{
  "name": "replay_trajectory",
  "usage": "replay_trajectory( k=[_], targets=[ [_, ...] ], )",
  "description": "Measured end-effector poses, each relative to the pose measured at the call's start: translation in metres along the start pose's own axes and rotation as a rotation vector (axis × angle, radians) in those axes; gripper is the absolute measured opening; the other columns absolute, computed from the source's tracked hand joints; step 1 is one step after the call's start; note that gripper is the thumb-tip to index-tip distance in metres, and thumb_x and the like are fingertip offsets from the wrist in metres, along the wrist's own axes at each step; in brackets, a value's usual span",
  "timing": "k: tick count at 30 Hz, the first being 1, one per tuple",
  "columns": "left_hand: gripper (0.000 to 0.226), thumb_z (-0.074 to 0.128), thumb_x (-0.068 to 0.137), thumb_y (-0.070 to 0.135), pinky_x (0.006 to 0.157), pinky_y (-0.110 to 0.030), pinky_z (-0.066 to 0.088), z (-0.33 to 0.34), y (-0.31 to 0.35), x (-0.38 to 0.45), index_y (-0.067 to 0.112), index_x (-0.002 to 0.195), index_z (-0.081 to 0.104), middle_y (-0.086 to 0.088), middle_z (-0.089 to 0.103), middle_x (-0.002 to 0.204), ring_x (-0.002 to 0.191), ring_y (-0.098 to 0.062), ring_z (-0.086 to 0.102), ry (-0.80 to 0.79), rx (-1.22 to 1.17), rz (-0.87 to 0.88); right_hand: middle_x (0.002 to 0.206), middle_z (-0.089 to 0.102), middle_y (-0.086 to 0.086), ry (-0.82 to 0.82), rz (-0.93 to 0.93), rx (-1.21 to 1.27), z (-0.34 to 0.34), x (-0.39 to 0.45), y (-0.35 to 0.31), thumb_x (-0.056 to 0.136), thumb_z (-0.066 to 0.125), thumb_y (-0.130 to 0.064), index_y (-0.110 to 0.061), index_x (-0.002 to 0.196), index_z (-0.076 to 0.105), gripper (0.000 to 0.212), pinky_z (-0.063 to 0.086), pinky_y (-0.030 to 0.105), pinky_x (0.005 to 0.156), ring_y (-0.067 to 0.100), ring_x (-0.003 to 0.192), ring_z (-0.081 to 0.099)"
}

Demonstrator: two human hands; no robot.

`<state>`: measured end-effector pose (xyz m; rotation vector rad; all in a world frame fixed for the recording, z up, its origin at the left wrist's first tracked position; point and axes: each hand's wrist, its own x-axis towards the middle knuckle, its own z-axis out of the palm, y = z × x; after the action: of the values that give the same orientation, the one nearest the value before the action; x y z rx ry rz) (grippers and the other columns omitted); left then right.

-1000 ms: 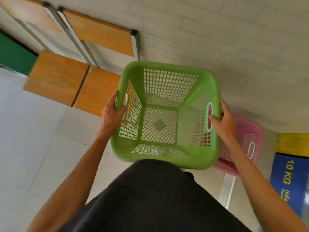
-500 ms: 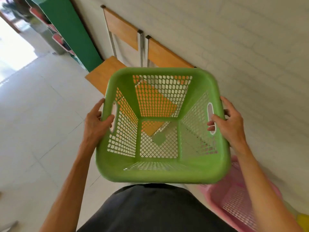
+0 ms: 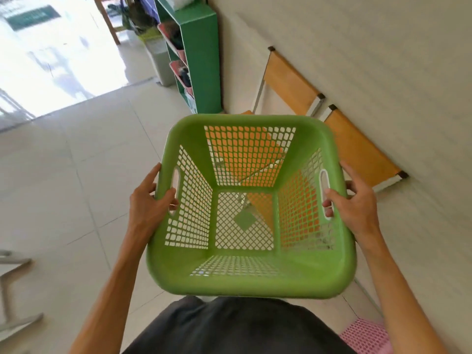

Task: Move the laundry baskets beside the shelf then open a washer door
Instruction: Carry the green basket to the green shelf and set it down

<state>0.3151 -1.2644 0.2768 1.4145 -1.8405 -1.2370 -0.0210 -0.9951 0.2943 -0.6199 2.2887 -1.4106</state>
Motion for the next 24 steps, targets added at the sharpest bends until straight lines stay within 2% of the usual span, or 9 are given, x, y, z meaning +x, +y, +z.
replay_trajectory(
  k=[4,12,19,24],
  targets=[
    [0.071,0.071,0.09,0.012,0.049,-0.029,0.061,-0.052,-0.011,0.048,0.038,0.149,0.042,0.004,0.073,0.098,0.059,-0.017,0.075,0.038,-0.041,0.021,0.094,0.076,0.004,-0.019,-0.051,0.003,0.066,0.016,-0.039,0.081,0.074,-0.015,-0.058,0.141,0.052,0.077,0.059,0.033,0.047,0.022,0.054,0.074],
    [0.074,0.074,0.088,0.013,0.051,-0.028,0.061,-0.102,-0.031,0.147,0.038,0.15,0.042,0.002,0.073,0.101,0.062,-0.017,0.075,0.049,-0.106,-0.002,0.091,0.078,0.005,-0.017,-0.077,0.041,0.164,0.076,-0.079,0.081,0.077,-0.006,-0.045,0.142,0.058,0.075,0.059,0.035,0.047,0.027,0.054,0.072],
    [0.074,0.075,0.087,0.012,0.049,-0.023,0.058,-0.126,-0.025,0.277,0.038,0.148,0.043,0.002,0.073,0.103,0.062,-0.013,0.075,0.048,-0.123,0.004,0.09,0.079,0.006,-0.009,-0.042,0.115,0.248,0.17,-0.121,0.079,0.08,-0.004,-0.055,0.132,0.061,0.076,0.059,0.036,0.047,0.026,0.054,0.073],
    [0.073,0.075,0.087,0.012,0.05,-0.022,0.059,-0.151,-0.011,0.378,0.039,0.148,0.043,-0.001,0.071,0.107,0.065,-0.009,0.075,0.064,-0.085,0.013,0.093,0.078,0.005,-0.013,-0.013,0.131,0.316,0.242,-0.157,0.076,0.079,-0.008,-0.051,0.134,0.062,0.074,0.059,0.036,0.047,0.027,0.054,0.073]
  ],
)
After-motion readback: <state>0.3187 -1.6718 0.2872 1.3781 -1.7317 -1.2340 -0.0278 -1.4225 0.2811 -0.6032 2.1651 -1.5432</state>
